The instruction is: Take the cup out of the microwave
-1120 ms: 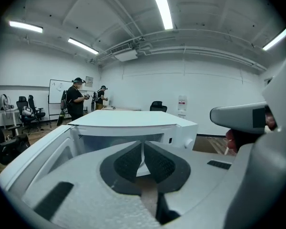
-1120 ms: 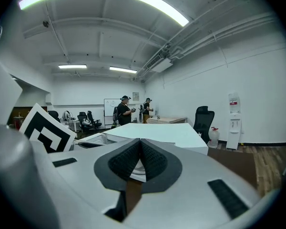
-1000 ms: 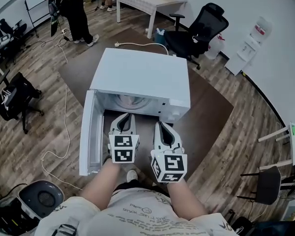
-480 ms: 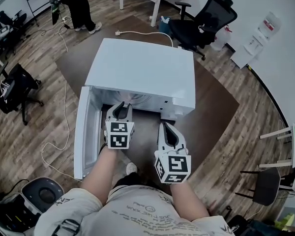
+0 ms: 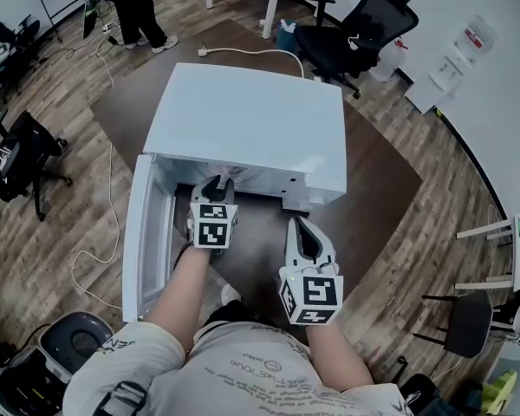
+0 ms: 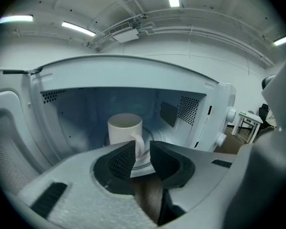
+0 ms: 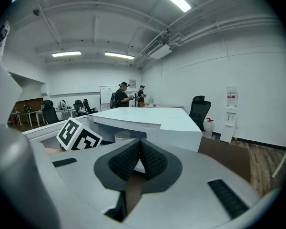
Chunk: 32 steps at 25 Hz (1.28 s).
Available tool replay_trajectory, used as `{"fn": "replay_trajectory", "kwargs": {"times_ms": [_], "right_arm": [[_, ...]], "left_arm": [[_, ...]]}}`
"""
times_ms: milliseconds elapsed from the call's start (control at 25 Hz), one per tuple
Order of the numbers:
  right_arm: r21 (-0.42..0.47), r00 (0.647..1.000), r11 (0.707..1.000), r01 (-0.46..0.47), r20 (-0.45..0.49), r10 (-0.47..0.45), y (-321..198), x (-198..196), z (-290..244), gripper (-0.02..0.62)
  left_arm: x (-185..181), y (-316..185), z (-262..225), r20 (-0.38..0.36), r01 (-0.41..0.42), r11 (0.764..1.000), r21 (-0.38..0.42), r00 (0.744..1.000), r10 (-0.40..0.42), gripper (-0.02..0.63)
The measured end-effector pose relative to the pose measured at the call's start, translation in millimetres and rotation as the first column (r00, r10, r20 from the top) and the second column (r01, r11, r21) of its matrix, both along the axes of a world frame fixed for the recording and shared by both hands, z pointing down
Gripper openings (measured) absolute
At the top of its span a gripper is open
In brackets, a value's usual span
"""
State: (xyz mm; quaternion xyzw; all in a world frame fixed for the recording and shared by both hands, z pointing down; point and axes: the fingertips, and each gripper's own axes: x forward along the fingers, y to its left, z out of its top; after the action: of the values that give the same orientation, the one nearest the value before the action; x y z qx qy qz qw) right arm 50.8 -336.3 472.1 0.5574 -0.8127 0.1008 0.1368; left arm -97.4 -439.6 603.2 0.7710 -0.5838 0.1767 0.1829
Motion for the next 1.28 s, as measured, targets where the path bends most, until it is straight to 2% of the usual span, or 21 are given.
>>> {"fn": "replay_trajectory", "kwargs": {"times_ms": [160,440,920,1080,1120,1280], "right_arm": [[-0.005,1.0,1.0,-0.025,-0.009,0.025,-2,9,1,0.015],[-0.003,0.998,0.998,-0.059,-0.019,0.059,-2,16,0,0.015],[-0.005,0.993,0.994,-0.112,-0.031,0.112,1,31,-2,0.015],[-0.007,0.992,0.993,-0.118,-0.047,0.117,2,33,0,0.015],[-0.006,0.992,0.993,-0.118,-0.054,0.117,2,33,0,0.015],[-0.002,0.991,0.994,-0.113,-0.065,0.113,3,33,-1,0.015]], "left_arm": [[5,-8,11,-0.004,-0.006,1.0,-0.024,1.0,0.006,0.091],[5,-21,22,0.006,-0.018,1.0,-0.022,1.0,0.018,0.091],[19,-35,30,-0.047,-0.088,0.996,0.008,0.995,0.088,0.089],[21,-40,30,-0.024,-0.106,0.994,0.028,0.994,0.106,0.08],[21,-40,31,-0.012,-0.106,0.994,0.03,0.994,0.106,0.051],[24,-36,31,0.012,-0.118,0.991,0.055,0.993,0.118,0.046]]}}
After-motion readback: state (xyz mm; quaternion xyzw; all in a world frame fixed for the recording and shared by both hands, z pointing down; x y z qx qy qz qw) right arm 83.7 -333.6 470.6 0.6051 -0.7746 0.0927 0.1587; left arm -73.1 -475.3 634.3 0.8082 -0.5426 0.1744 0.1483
